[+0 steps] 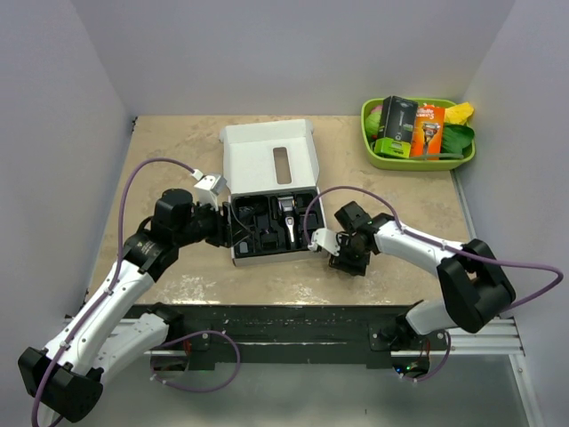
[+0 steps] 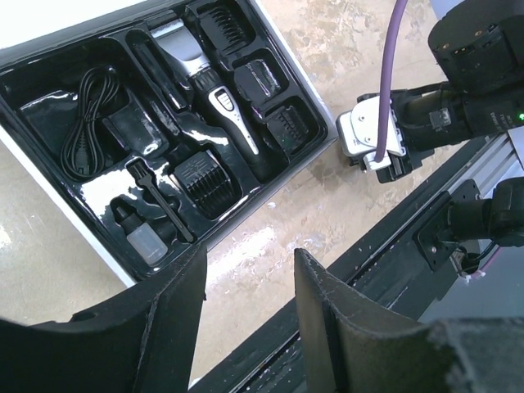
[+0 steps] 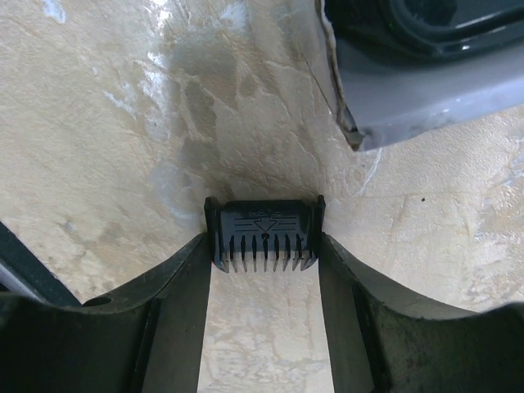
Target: Sort the hair-cutting tools
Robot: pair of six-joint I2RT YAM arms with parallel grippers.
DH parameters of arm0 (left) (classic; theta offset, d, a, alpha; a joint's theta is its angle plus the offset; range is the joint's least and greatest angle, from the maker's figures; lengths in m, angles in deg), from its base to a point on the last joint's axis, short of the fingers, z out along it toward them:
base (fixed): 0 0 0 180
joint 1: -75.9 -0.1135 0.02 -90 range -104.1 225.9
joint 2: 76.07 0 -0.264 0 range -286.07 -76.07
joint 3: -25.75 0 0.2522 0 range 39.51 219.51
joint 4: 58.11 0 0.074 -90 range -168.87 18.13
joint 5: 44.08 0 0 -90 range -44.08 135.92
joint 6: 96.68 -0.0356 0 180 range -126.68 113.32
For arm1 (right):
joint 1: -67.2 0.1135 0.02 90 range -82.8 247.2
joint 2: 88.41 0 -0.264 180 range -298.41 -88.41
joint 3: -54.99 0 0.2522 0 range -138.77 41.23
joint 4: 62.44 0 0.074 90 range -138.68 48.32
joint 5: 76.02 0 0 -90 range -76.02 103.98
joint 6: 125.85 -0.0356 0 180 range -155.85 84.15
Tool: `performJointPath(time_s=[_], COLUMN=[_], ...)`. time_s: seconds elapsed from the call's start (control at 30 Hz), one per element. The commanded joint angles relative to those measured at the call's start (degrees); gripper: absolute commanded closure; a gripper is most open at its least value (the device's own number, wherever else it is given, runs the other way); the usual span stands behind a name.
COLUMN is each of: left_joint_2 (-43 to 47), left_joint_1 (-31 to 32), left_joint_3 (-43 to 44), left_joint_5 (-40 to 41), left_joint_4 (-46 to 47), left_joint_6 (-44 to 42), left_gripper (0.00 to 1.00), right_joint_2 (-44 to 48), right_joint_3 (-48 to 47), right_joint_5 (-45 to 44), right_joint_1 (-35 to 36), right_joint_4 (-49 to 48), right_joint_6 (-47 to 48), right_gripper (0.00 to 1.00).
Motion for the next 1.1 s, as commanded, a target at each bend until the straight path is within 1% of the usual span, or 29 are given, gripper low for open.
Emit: performJointPath(time_s=[0.0,0.13,0.17,0.4,0.43,0.53,0.63,0.77,1.07], left_joint_2=[1.0,1.1,1.1,1.1,1.1,0.9,0.8,0.5,0.3], left_joint_1=[0.1,0.1,0.1,0.1,0.1,0.1,0.1,0.0,0.1], left_joint_3=[0.1,0.4,0.4,1.2,1.5,1.9,1.9,2.0,1.8], left_joint_5=[-0.7,-0.1,0.0,1.9,2.0,2.6,3.1,4.0,4.7], left_joint_4=[1.8,1.3,1.1,-0.4,-0.6,-0.9,-0.8,-0.8,-0.6], left_joint_6=[-1.2,-1.1,-1.2,-1.3,-1.3,-1.4,-1.4,-1.5,-1.7], left_gripper=[0.49,0.49,0.49,0.49,0.49,0.49,0.49,0.49,0.48], right_joint_2=[0.8,-1.5,-2.0,-5.8,-7.7,-11.4,-14.3,-18.2,-23.1], right_joint_3=[-5.4,-12.3,-15.4,-28.1,-31.5,-37.2,-40.7,-42.6,-47.4], right_joint_5=[-1.9,-4.0,-4.2,-5.4,-6.3,-7.0,-6.4,-5.7,-1.4], right_joint_1=[0.0,0.0,0.0,0.0,0.0,0.0,0.6,1.7,3.1], right_joint_4=[4.3,9.8,11.3,13.2,13.4,14.1,14.2,12.6,12.8], right_joint_6=[0.4,0.9,1.1,3.6,3.9,5.2,6.5,9.2,13.6], right_gripper=[0.69,0.73,0.73,0.73,0.73,0.72,0.73,0.72,0.71])
